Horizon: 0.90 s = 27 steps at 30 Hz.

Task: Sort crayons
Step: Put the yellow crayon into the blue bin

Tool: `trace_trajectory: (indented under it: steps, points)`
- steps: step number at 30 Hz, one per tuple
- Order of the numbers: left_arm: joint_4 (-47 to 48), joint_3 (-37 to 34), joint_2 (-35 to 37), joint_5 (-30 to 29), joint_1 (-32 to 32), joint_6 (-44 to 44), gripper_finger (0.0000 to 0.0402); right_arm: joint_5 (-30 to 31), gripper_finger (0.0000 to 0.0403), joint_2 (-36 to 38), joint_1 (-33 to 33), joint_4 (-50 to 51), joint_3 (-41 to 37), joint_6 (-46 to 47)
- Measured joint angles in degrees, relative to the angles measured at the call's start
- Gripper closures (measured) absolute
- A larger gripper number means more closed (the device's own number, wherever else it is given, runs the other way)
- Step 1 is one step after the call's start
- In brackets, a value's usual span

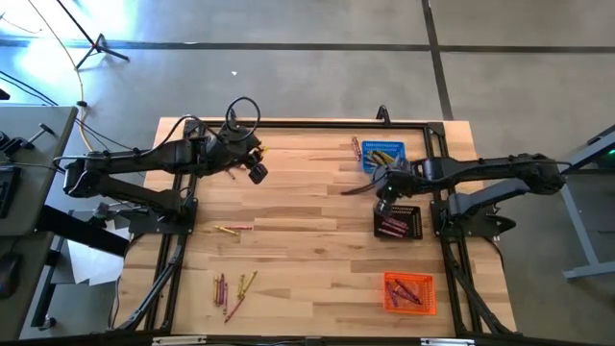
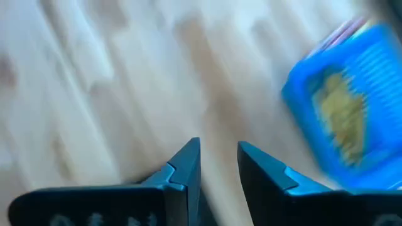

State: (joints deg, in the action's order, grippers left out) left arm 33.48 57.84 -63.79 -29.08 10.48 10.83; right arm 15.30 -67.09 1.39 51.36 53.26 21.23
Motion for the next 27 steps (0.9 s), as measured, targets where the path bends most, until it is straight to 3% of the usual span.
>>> trace_trajectory:
  steps: [4, 14, 19, 27]
  points:
    - [5.13, -0.02, -0.44, -0.91, 0.0, 4.5, 0.03, 4.21, 0.0311, -0.48, 2.69, -4.38, 2.42, -4.55]
    - [7.02, -0.07, -4.69, -4.59, 0.0, 4.76, 0.03, 2.57, 0.0311, -8.73, 18.26, -21.13, 3.22, -12.69]
    - [7.0, -0.07, -7.23, -4.66, 0.0, 3.61, 0.03, -0.25, 0.0311, -16.45, 27.16, -18.36, 8.88, -13.74]
    - [7.33, -0.07, -9.97, -4.64, 0.0, 2.36, 0.03, -6.17, 0.0311, -31.11, 34.96, -6.52, 25.99, -16.3]
